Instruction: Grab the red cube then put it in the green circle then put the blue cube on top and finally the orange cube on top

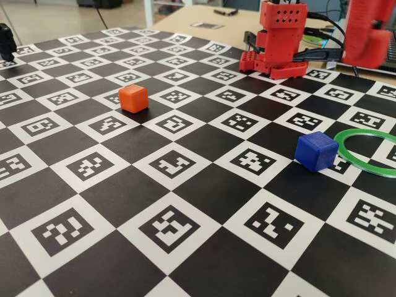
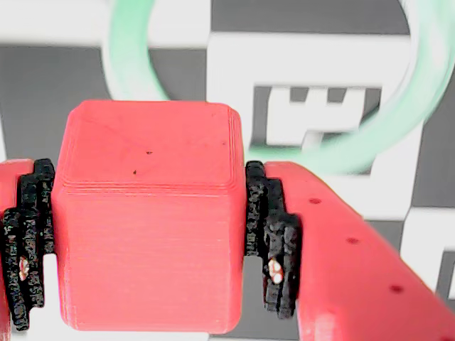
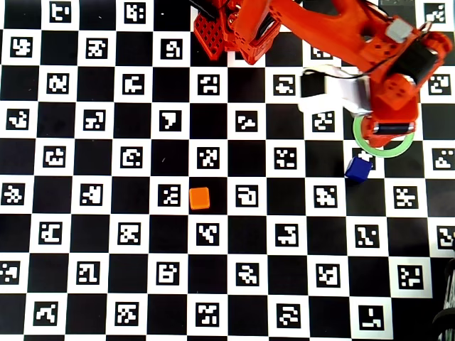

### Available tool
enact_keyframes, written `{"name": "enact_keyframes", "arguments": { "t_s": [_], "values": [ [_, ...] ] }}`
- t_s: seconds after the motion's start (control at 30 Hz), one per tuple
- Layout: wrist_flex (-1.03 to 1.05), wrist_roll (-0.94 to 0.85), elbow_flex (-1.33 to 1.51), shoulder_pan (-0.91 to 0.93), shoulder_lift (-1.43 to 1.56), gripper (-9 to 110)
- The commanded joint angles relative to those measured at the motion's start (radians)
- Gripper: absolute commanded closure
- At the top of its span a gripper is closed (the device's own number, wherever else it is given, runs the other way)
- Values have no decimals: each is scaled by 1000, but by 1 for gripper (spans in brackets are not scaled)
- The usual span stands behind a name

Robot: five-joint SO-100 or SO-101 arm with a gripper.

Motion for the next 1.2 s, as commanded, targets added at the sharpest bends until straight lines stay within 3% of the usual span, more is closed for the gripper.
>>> {"name": "enact_keyframes", "arguments": {
  "t_s": [0.0, 1.17],
  "values": [
    [-20, 34, -112, -26, 6, 96],
    [-393, 98, 310, -121, -135, 96]
  ]
}}
